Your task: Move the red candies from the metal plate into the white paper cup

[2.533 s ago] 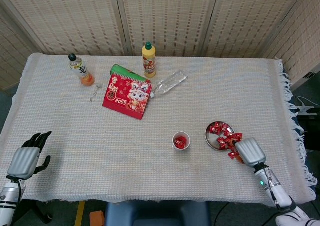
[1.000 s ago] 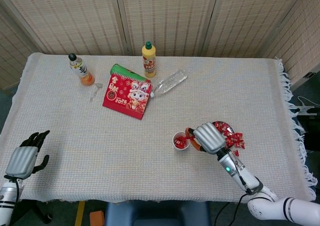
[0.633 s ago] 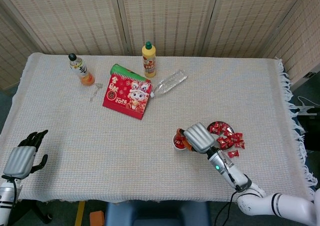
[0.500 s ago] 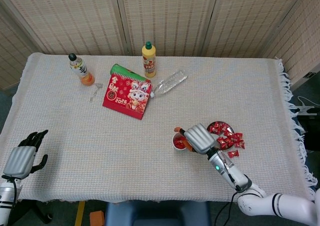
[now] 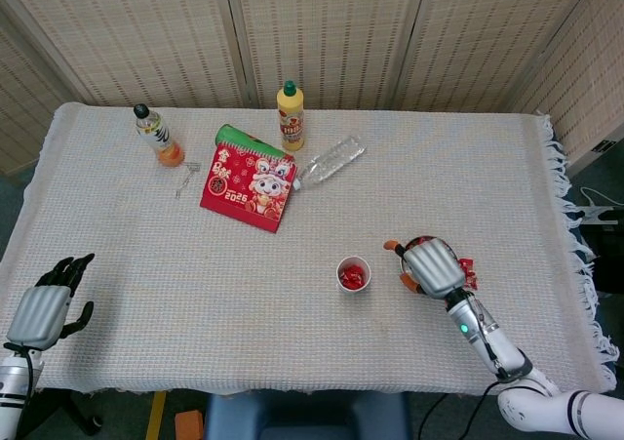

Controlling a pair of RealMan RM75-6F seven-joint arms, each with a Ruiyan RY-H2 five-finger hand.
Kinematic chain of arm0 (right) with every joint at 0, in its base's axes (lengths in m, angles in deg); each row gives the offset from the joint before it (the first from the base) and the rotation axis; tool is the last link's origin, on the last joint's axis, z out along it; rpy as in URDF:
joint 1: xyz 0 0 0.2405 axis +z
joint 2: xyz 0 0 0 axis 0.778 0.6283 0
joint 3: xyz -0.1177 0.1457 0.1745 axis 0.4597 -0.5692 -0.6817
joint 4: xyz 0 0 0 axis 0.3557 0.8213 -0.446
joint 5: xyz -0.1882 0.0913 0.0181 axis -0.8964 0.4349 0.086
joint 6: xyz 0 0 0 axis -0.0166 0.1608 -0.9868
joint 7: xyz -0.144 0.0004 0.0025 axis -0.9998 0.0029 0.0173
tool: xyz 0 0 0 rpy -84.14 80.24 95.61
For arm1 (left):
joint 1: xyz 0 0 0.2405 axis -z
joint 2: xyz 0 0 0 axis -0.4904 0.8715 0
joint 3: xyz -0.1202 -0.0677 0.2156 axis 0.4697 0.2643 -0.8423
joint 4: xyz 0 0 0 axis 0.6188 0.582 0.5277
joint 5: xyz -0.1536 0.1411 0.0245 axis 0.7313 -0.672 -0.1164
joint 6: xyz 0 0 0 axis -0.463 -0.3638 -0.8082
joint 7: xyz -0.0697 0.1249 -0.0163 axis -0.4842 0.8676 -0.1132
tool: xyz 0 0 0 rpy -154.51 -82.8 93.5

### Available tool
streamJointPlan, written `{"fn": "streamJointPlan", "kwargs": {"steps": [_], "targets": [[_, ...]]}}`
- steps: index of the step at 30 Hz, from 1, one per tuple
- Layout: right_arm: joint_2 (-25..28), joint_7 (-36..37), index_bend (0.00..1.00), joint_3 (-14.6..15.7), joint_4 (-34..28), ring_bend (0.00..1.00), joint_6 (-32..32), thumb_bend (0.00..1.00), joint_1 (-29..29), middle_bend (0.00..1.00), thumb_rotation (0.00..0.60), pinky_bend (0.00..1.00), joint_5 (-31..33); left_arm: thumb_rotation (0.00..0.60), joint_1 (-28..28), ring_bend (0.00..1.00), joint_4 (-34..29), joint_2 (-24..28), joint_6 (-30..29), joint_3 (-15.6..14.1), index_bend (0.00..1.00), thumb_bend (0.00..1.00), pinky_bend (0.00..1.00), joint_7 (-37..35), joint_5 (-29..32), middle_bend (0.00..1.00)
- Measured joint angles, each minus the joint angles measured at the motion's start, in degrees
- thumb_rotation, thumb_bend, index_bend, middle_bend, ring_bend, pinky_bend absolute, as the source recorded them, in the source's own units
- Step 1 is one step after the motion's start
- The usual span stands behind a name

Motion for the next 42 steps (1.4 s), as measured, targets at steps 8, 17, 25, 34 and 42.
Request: {"fn": "streamJointPlan", "kwargs": {"steps": [8, 17, 25, 34, 42], "targets": [[4.4, 4.1, 0.38, 5.9, 3.9, 0.92, 1.1, 0.26, -3.6, 1.0, 0.6, 1.0, -4.7, 0.6, 0.2, 0.07, -0.1, -0.7, 0.4, -0.1, 0.0, 0.46, 0.23, 2.1, 0.3, 0.11], [6.7, 2.8, 0.45, 10.6, 7.1, 0.92, 3.5, 0.26, -8.0, 1.0, 0.6, 1.0, -8.8, 0.6, 0.6, 0.07, -0.2, -1.5, 1.5, -0.2, 0.0, 0.46, 0.23, 4.3, 1.0, 0.11], [4.1, 2.8, 0.44, 10.3, 11.4, 0.92, 1.7, 0.26, -8.7, 1.0, 0.6, 1.0, -7.5, 0.6, 0.8, 0.07, -0.2, -1.6, 1.8, -0.2, 0.0, 0.48, 0.23, 4.8, 1.4, 0.12], [0.7, 3.2, 0.44, 8.9, 14.9, 0.92, 0.3, 0.26, -8.4, 1.0, 0.6, 1.0, -7.1, 0.6, 0.9, 0.07, 0.0, -1.7, 2.0, -0.1, 0.0, 0.48, 0.23, 4.6, 1.6, 0.12], [-0.8, 2.6, 0.44, 8.4, 16.6, 0.92, 0.1, 0.26, -8.5, 1.0, 0.6, 1.0, -7.2, 0.6, 0.9, 0.07, 0.2, -1.6, 2.0, -0.1, 0.0, 0.48, 0.23, 4.1, 1.6, 0.12]]}}
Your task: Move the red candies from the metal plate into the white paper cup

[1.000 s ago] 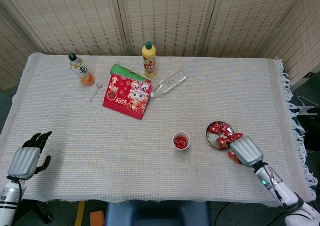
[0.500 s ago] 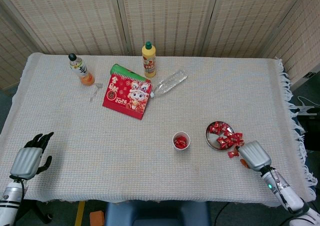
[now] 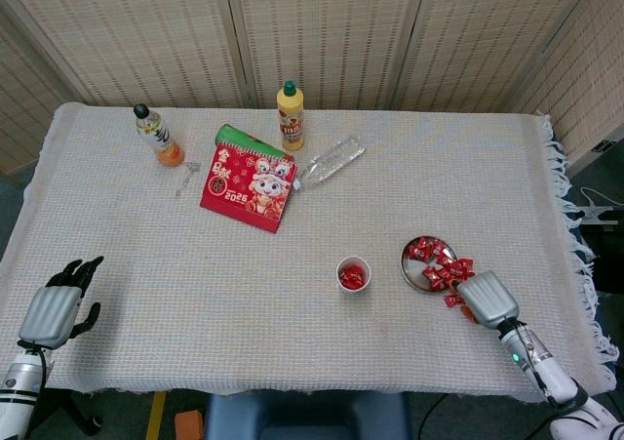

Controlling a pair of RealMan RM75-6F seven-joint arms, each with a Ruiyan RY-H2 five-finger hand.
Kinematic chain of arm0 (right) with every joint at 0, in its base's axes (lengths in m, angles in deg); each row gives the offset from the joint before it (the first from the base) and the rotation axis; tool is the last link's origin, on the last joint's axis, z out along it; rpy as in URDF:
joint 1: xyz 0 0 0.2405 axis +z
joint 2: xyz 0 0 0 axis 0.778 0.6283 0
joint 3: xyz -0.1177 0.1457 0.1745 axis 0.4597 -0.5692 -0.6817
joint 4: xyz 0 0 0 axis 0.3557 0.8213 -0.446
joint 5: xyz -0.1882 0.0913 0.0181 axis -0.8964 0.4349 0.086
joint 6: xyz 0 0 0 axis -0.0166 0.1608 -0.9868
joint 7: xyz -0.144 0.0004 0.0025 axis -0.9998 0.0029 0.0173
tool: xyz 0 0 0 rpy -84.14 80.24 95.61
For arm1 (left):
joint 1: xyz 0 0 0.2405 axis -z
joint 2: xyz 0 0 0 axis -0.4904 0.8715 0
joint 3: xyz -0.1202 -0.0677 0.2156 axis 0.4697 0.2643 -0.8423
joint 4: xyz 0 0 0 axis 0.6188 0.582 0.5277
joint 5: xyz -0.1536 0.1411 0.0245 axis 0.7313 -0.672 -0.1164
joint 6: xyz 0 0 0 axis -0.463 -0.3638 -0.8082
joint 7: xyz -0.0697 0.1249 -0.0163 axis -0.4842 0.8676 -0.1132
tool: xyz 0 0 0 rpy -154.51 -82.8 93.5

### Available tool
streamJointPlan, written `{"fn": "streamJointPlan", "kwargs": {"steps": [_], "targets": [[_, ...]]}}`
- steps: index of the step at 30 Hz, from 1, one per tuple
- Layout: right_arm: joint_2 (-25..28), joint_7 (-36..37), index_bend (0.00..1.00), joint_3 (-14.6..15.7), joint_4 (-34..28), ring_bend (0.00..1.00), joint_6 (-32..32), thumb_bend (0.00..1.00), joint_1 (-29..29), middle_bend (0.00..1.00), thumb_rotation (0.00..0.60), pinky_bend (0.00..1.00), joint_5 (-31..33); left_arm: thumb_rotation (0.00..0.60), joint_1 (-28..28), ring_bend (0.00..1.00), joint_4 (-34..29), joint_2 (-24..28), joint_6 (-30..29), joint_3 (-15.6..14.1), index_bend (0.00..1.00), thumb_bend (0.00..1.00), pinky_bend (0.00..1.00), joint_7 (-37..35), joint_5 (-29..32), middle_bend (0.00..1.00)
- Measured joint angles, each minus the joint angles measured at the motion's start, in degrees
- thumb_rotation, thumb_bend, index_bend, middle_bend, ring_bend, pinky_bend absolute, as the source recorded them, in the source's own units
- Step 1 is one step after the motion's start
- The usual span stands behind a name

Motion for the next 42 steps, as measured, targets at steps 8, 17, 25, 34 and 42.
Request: {"fn": "streamJointPlan", "kwargs": {"steps": [8, 17, 25, 34, 42], "targets": [[-1.4, 0.0, 0.47, -0.1, 1.5, 0.93, 0.0, 0.26, -0.4, 1.0, 0.6, 1.0, -0.2, 0.6, 0.1, 0.07, 0.1, 0.0, 0.3, 0.0, 0.0, 0.48, 0.23, -0.1, 0.1, 0.12], [-2.5, 0.1, 0.49, -0.5, 2.1, 0.94, 0.0, 0.26, -0.4, 1.0, 0.6, 1.0, -0.3, 0.6, 0.1, 0.07, 0.1, 0.2, 0.2, 0.0, 0.0, 0.48, 0.23, -0.6, 0.0, 0.12], [-3.4, 0.0, 0.53, -0.9, 2.4, 0.94, -0.5, 0.26, -0.4, 1.0, 0.6, 1.0, 0.2, 0.6, 0.1, 0.07, 0.2, 0.4, 0.0, -0.1, 0.0, 0.48, 0.24, -1.4, -0.5, 0.12], [-3.9, 0.2, 0.58, -1.0, 2.6, 0.94, -1.3, 0.29, -0.3, 1.0, 0.6, 1.0, 0.5, 0.6, 0.0, 0.07, 0.4, 0.5, -0.2, -0.3, 0.0, 0.48, 0.23, -2.0, -1.0, 0.12], [-2.6, 1.5, 0.6, -1.2, 1.1, 0.94, 1.3, 0.32, -0.8, 1.0, 0.6, 1.0, -0.4, 0.6, 0.0, 0.07, 0.4, 0.5, -0.4, -0.3, 0.0, 0.48, 0.23, -1.9, -1.2, 0.12]]}}
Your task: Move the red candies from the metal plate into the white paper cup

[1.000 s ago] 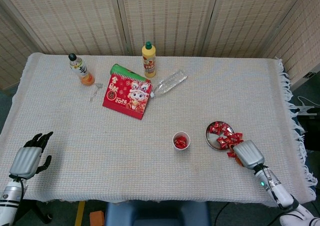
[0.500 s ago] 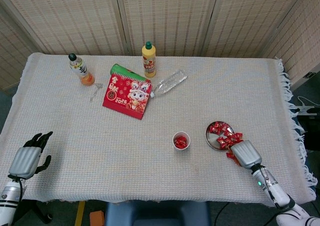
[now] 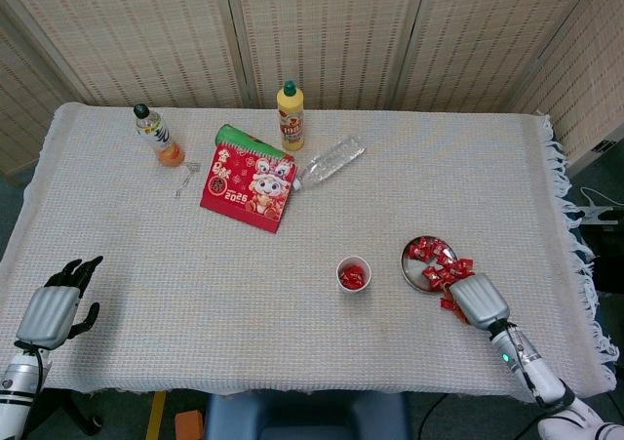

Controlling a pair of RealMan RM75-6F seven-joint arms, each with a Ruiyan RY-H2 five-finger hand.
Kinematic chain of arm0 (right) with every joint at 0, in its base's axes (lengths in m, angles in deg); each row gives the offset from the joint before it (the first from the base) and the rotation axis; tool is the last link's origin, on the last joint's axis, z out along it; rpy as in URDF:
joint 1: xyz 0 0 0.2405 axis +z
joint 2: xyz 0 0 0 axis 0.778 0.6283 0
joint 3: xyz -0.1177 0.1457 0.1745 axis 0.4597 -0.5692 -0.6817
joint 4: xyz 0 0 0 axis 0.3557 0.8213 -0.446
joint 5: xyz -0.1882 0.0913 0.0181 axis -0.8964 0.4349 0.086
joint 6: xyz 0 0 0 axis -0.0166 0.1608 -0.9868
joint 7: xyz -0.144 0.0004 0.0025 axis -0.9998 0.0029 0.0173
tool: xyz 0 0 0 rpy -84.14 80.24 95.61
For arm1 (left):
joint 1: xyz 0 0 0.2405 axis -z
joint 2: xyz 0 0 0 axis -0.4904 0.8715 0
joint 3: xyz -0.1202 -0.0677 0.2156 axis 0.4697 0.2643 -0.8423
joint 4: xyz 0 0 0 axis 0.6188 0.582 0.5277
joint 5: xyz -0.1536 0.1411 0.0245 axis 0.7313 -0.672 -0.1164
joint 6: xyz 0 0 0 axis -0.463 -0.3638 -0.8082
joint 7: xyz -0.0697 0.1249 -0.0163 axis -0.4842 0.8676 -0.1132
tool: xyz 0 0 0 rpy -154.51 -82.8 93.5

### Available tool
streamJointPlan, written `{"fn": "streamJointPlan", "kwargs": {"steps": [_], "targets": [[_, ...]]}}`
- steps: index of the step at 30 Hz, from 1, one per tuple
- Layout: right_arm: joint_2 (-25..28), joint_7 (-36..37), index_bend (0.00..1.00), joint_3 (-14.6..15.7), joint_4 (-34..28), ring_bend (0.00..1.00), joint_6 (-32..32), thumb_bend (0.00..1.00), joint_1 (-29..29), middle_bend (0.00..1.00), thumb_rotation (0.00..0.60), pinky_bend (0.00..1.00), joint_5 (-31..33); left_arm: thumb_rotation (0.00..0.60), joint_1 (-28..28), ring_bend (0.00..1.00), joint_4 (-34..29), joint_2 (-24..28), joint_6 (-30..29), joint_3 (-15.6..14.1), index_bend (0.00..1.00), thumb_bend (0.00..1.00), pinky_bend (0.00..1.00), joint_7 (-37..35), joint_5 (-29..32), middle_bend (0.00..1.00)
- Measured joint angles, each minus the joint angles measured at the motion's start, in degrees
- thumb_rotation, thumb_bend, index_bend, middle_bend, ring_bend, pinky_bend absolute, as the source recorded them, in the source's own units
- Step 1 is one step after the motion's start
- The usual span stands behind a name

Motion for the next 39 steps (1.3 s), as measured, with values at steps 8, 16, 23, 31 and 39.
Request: {"fn": "streamJointPlan", "kwargs": {"steps": [8, 16, 23, 31, 39], "targets": [[3.4, 4.9, 0.6, -1.0, -5.0, 0.94, 4.1, 0.32, -0.6, 1.0, 0.6, 1.0, -1.5, 0.6, 0.1, 0.07, 0.0, -0.3, 0.3, 0.0, 0.0, 0.48, 0.23, 0.6, 0.3, 0.12], [4.8, 12.1, 0.57, -6.2, -12.7, 0.94, 3.6, 0.32, 4.3, 1.0, 0.6, 1.0, -2.2, 0.6, 0.4, 0.07, 0.1, -0.4, 0.9, 0.1, 0.0, 0.48, 0.24, 0.8, 0.7, 0.12], [1.3, 6.8, 0.57, -9.8, -14.6, 0.94, -1.0, 0.32, 9.8, 1.0, 0.6, 1.0, -0.7, 0.6, 0.5, 0.07, 0.3, -0.3, 1.1, 0.3, 0.0, 0.48, 0.24, 0.2, 0.9, 0.12], [-6.1, 0.4, 0.56, -11.8, -12.3, 0.94, -5.7, 0.32, 14.9, 1.0, 0.6, 1.0, 2.8, 0.6, 0.3, 0.07, 0.2, 0.1, 0.7, 0.1, 0.0, 0.48, 0.24, -0.5, 0.3, 0.12], [-6.7, -0.7, 0.32, -12.0, -12.5, 0.94, -5.4, 0.32, 15.8, 1.0, 0.6, 1.0, 3.9, 0.6, 0.1, 0.07, 0.1, 0.3, 0.3, -0.1, 0.0, 0.48, 0.24, -1.3, -0.2, 0.12]]}}
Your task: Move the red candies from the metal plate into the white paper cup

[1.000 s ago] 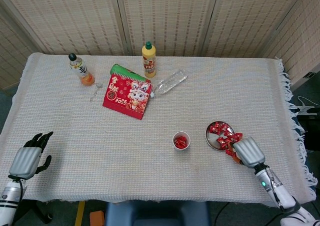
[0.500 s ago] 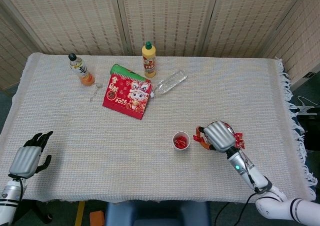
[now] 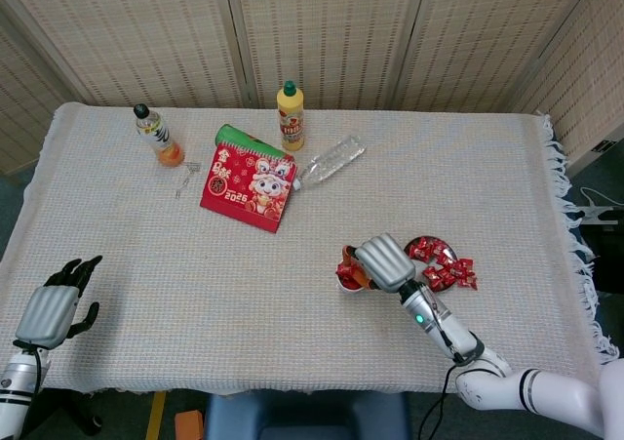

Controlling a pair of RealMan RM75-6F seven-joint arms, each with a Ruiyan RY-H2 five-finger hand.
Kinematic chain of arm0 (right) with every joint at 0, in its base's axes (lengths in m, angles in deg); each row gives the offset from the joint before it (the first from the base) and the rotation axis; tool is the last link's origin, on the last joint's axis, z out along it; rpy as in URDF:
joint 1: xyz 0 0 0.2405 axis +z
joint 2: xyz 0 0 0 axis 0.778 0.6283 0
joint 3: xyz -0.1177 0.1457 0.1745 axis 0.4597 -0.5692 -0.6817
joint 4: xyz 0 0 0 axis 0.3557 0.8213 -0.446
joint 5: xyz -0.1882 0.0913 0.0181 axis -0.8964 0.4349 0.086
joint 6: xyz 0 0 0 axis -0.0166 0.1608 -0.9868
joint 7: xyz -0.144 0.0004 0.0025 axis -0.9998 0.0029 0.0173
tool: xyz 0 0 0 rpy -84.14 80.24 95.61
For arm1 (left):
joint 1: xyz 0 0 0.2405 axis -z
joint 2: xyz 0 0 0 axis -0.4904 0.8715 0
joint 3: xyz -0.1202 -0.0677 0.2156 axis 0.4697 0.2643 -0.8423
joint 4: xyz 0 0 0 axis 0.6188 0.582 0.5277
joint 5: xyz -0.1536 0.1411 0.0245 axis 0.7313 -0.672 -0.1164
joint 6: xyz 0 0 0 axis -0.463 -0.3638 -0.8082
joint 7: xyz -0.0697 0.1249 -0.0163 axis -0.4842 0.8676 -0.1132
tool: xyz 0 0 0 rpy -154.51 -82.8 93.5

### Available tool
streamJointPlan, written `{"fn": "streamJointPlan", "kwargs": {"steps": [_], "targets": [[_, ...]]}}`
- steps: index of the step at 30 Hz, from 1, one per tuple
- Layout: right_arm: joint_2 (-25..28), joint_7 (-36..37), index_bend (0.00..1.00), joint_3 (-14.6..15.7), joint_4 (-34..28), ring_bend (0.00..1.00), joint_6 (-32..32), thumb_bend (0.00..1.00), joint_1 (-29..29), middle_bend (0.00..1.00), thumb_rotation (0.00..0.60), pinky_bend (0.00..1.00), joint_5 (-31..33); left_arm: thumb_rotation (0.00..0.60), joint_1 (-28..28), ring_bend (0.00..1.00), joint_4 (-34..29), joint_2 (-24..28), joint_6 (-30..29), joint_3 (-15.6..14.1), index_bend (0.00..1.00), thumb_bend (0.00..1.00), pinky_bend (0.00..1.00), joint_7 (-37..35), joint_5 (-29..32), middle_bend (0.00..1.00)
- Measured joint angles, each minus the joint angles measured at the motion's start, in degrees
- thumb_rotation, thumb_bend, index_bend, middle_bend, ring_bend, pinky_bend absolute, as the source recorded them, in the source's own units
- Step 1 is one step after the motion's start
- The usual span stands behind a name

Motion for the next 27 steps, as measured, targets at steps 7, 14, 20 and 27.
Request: {"fn": "streamJointPlan", "kwargs": {"steps": [7, 14, 20, 27], "targets": [[1.6, -1.7, 0.26, 1.3, -1.4, 0.94, -0.4, 0.32, 0.0, 1.0, 0.6, 1.0, 0.4, 0.6, 0.0, 0.07, 0.0, -0.1, 0.0, 0.0, 0.0, 0.48, 0.24, 0.3, 0.0, 0.12], [4.4, 1.2, 0.26, 2.0, -1.8, 0.93, 2.8, 0.32, -2.0, 1.0, 0.6, 1.0, -0.1, 0.6, 0.0, 0.07, 0.0, -0.2, 0.0, 0.1, 0.0, 0.48, 0.24, 0.5, 0.1, 0.12], [8.8, 4.2, 0.3, 3.6, -2.5, 0.92, 4.7, 0.31, -4.8, 1.0, 0.6, 1.0, -0.1, 0.6, 0.0, 0.07, -0.1, -0.4, 0.0, 0.0, 0.0, 0.48, 0.24, 1.1, 0.2, 0.12], [12.4, 6.3, 0.42, 7.5, 1.1, 0.9, 7.5, 0.27, -9.9, 1.0, 0.6, 1.0, -0.4, 0.6, 0.2, 0.07, -0.2, -0.8, 0.2, -0.2, 0.0, 0.48, 0.24, 2.3, 0.1, 0.12]]}}
